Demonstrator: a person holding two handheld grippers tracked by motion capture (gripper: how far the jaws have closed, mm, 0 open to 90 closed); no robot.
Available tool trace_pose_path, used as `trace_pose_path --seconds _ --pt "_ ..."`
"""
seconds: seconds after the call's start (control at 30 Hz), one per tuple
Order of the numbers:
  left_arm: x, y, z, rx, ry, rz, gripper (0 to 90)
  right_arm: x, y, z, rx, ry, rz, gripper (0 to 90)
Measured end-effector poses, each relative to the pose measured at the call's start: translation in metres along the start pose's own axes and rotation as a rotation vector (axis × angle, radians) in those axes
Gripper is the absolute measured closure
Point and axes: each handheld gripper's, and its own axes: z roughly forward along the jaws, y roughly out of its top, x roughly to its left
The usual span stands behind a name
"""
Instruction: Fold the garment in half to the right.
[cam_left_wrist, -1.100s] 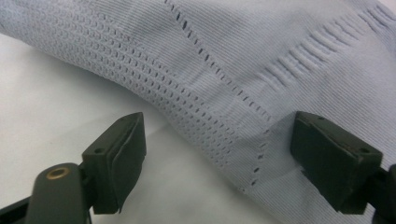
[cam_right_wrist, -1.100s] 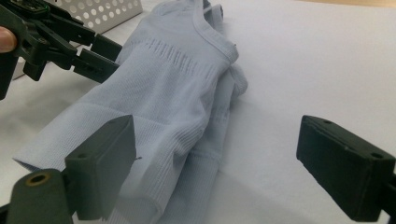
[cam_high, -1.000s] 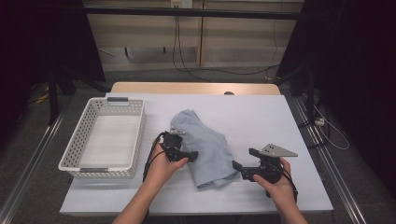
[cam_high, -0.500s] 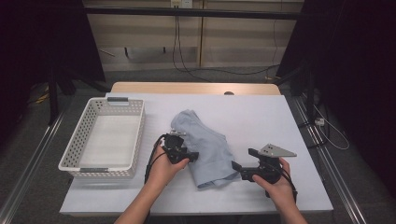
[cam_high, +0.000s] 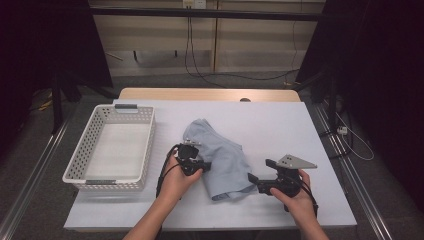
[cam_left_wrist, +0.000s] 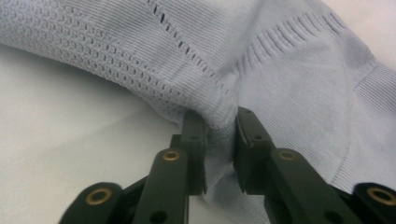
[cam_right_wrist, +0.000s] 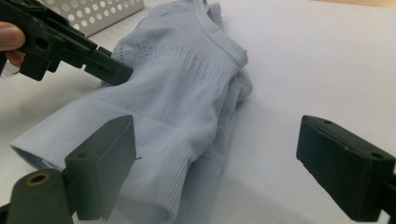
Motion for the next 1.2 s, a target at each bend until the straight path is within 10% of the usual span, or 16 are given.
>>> trace_pose_path --seconds 0.4,0.9,1.2 --pt "0.026 0.012 -0.018 0.030 -0.041 -0.112 79.3 -0.002 -0.001 -0.002 -0.005 -0.005 0.001 11.3" --pt "0.054 0.017 -0.033 0.001 0.023 -0.147 77.7 -0.001 -0.002 -0.005 -0.010 -0.010 -0.003 11.3" --pt "0.050 0.013 -0.035 -0.015 0.041 -0.143 49.3 0.001 -0.002 -0.001 -0.001 -0.002 -0.008 11.3"
